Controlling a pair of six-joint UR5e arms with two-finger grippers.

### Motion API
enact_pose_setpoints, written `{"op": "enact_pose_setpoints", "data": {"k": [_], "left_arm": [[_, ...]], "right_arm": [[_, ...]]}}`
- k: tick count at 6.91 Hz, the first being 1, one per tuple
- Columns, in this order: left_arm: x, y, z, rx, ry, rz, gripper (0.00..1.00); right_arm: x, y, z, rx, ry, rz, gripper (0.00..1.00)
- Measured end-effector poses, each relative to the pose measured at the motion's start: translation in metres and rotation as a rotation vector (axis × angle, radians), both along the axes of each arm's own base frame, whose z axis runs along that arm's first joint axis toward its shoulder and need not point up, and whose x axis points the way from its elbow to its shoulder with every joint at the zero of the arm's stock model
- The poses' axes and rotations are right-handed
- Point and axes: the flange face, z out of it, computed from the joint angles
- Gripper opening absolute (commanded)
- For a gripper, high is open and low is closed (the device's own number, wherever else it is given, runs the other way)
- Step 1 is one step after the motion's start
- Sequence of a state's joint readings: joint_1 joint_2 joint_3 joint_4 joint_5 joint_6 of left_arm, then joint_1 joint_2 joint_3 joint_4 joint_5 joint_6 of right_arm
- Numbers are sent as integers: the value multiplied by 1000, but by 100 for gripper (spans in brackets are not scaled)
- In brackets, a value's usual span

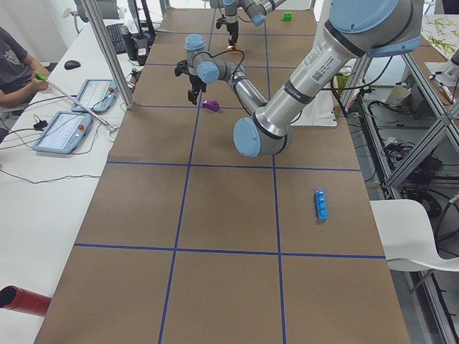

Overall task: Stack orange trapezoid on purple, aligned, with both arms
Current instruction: 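Carry the orange block over the purple block while the left arm withdraws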

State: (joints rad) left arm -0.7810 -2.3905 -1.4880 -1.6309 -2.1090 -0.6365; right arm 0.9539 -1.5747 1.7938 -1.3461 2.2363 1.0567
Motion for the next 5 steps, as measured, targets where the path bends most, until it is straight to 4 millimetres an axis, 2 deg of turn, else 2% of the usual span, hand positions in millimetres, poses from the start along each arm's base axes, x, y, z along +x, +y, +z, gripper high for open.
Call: {"op": "enact_pose_setpoints", "data": {"k": [1,2,3,4,5], "left_arm": [[-25,-1,16,-3,-9,1,100],[-60,-2,41,-1,-35,-2,100],[-102,-8,64,10,-83,3,100],[-146,-17,87,26,-145,24,100],[-193,-22,119,41,-198,47,100]], "right_arm": [[6,-25,-44,-19,-31,25,0],[-2,-53,-104,-25,-48,35,0],[-17,-73,-163,-15,-58,31,0],[-38,-81,-212,15,-74,10,0],[-68,-83,-250,33,-87,-4,0]]}}
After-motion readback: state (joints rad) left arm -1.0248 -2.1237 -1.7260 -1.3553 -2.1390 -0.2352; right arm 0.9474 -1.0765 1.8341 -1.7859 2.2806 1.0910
